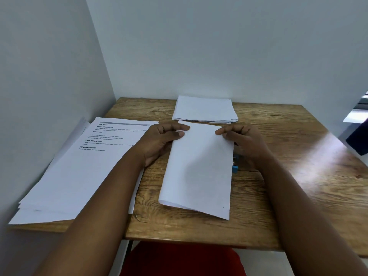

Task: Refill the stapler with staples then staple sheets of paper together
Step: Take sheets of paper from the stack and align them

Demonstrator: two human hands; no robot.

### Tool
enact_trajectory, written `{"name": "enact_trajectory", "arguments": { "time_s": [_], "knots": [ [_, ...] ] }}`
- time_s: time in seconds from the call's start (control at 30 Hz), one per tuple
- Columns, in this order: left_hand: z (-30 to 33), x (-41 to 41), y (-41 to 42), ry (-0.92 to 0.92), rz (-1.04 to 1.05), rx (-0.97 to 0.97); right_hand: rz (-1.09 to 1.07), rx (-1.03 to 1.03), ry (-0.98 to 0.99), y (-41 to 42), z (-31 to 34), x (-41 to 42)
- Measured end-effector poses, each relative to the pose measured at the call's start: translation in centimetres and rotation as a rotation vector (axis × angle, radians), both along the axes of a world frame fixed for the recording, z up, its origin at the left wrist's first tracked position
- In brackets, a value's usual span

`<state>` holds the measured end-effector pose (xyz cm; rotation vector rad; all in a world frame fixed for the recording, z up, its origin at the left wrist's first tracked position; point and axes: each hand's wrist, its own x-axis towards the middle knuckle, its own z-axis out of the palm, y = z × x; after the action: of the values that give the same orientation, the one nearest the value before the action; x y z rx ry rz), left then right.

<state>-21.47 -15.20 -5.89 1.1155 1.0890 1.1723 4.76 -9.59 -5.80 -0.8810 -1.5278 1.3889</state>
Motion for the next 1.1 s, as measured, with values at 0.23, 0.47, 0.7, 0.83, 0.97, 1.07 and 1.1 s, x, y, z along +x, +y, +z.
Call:
{"name": "enact_trajectory", "arguments": {
  "time_s": [0.23, 0.47, 0.7, 0.83, 0.97, 1.07, 1.1],
  "knots": [
    [-0.42, -0.09, 0.09, 0.023, 0.064, 0.021, -0.024, 0.013, -0.011, 0.04, -0.05, -0.08],
    [-0.10, -0.04, -0.27, 0.009, 0.007, 0.064, -0.112, 0.000, 0.032, 0.18, 0.27, 0.26],
    [-0.14, -0.19, -0.23, -0.064, -0.088, 0.058, -0.119, -0.034, 0.051, 0.04, 0.23, 0.15],
    [-0.28, -0.21, -0.10, -0.027, -0.020, 0.072, -0.095, -0.034, 0.086, -0.05, 0.26, 0.07],
    [-0.39, -0.29, 0.13, -0.042, 0.003, 0.041, -0.077, -0.017, 0.091, -0.07, 0.29, 0.02],
    [-0.32, -0.25, 0.07, -0.023, -0.034, 0.055, -0.095, -0.001, 0.084, -0.01, 0.35, -0.02],
    [-0.31, -0.26, -0.03, -0.005, -0.060, 0.062, -0.098, 0.006, 0.078, -0.03, 0.44, -0.02]
  ]
}}
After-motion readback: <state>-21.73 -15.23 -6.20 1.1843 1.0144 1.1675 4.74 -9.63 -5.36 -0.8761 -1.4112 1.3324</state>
